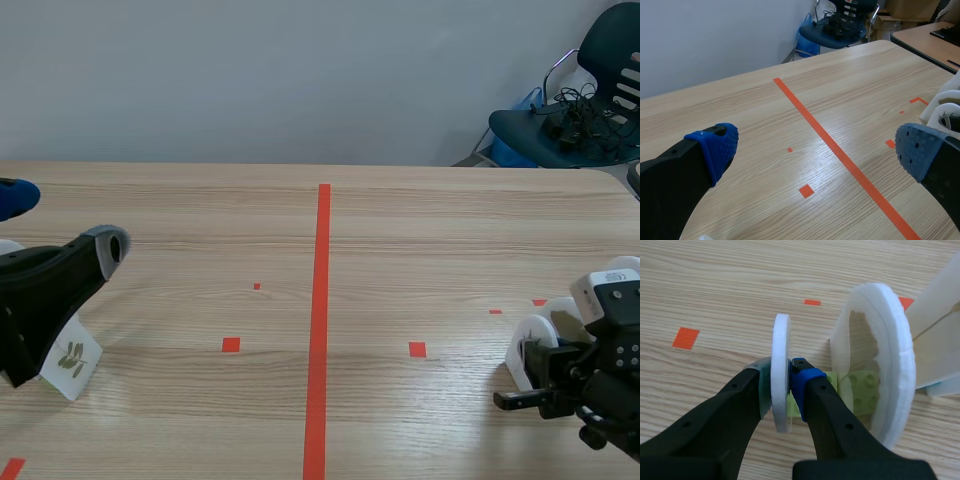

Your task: Do the leaf sorting experiment

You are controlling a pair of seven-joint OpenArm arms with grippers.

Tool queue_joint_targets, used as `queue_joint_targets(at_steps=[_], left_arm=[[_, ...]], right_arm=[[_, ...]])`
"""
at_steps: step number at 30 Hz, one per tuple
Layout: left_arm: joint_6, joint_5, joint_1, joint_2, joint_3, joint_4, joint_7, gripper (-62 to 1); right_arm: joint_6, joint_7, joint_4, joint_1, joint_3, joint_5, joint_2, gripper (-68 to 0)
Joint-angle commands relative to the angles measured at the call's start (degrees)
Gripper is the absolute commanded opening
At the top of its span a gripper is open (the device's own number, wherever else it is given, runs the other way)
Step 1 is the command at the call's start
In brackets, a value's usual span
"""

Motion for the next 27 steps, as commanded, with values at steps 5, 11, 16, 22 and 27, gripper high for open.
queue_joint_targets(at_steps=[5, 11, 16, 22, 27], left_arm=[[-0.17, -0.81, -0.31, -0.04, 0.04, 0.11, -0.76, 1.4], [-0.17, -0.81, -0.31, -0.04, 0.04, 0.11, -0.76, 1.4], [-0.17, -0.83, -0.31, -0.04, 0.04, 0.11, -0.79, 1.4], [-0.17, -0.83, -0.31, -0.04, 0.04, 0.11, -0.79, 1.4], [-0.17, -0.83, -0.31, -0.04, 0.04, 0.11, -0.79, 1.4]], right_arm=[[0.0, 1.51, 1.81, 0.59, 1.97, 0.35, 0.7, -58.6], [0.07, 2.29, 1.84, 0.7, 2.25, 0.39, 0.72, -39.3], [0.26, 2.67, 5.29, 0.7, 2.25, 0.42, 0.74, -33.7], [0.48, 0.63, 16.63, 0.7, 2.23, 0.48, 1.05, -18.6], [0.68, -5.99, 26.27, 0.2, 2.19, 3.17, 3.1, -0.9]])
